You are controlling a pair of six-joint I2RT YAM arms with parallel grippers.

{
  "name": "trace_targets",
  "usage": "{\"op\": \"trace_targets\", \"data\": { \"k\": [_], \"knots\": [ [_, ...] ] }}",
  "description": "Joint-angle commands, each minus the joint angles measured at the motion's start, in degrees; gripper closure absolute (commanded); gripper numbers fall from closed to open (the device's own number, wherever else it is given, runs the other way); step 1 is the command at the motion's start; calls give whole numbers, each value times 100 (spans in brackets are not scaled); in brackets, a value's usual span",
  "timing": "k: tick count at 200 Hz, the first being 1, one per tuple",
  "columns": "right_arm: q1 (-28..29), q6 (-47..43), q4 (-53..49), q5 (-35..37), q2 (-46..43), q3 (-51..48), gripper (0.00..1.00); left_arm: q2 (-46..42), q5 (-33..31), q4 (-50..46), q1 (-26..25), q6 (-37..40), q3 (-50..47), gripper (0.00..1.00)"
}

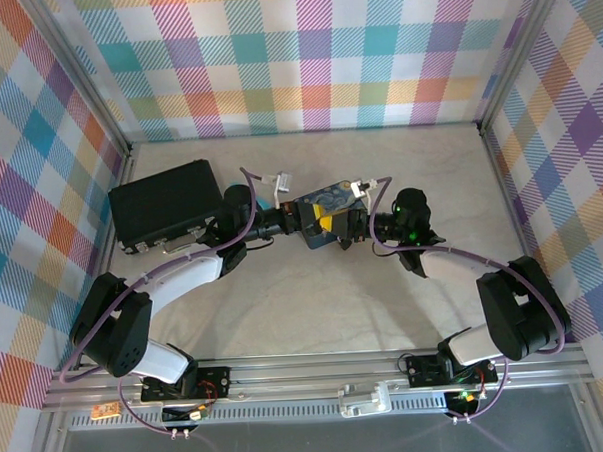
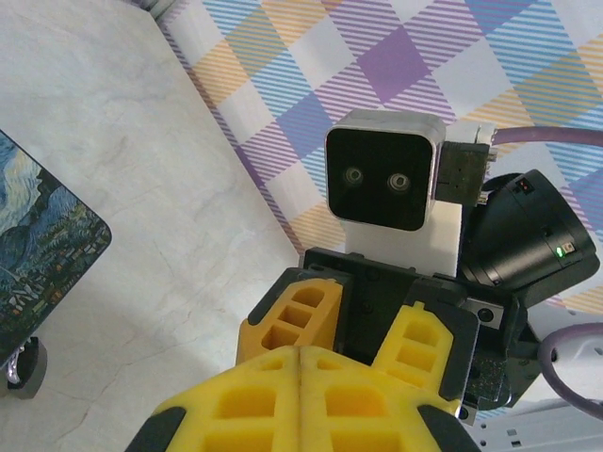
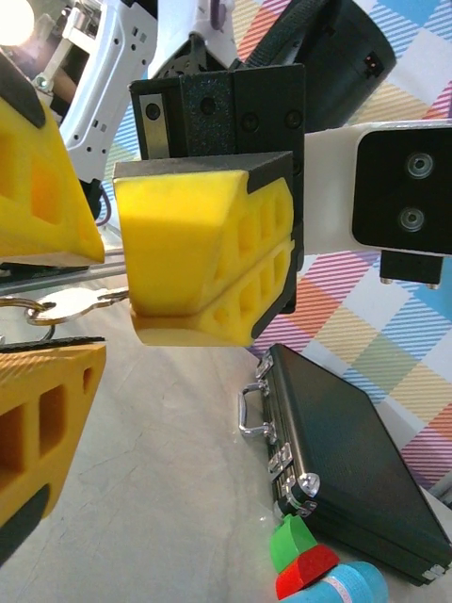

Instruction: Unlock the padlock with the key

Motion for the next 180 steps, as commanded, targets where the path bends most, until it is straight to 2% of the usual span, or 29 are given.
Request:
{"op": "trace_targets", "data": {
  "k": [1, 24, 61, 85, 95, 98, 133, 140, 145, 155, 159, 168, 180],
  "knots": [
    [73, 110, 376, 67, 68, -72, 74, -227, -98, 388, -7, -70, -100, 100],
    [101, 178, 470, 68, 161, -51, 79, -236, -99, 460, -16, -126, -128, 100],
    [120, 273, 615, 77, 273, -57, 79, -301, -154, 498, -10, -156, -181, 100],
    [117, 245, 562, 141, 239, -72, 87, -340, -198, 489, -16, -147, -198, 100],
    [119, 223, 540, 171, 220, -79, 95, -347, -223, 489, -16, -149, -199, 100],
    [117, 212, 524, 190, 208, -86, 100, -350, -230, 496, -16, -150, -206, 100],
    [113, -76, 95, 473, -51, -154, 100, -410, -408, 494, -16, -196, -263, 100],
    [109, -205, -89, 531, -129, -160, 100, -439, -491, 477, -11, -214, -282, 92],
    [113, -297, -281, 580, -188, -143, 100, -460, -550, 458, -8, -219, -300, 80],
    [109, -590, -791, 687, -313, -95, 100, -530, -732, 349, -8, -218, -338, 47],
    [109, -731, -1027, 730, -361, -57, 100, -572, -862, 296, -1, -218, -363, 37],
    [104, -1014, -1565, 835, -471, 6, 100, -690, -1090, 169, 13, -205, -440, 26],
    [100, -1453, -2289, 1034, -617, 112, 100, -855, -1388, -50, 42, -176, -572, 22]
  ]
}}
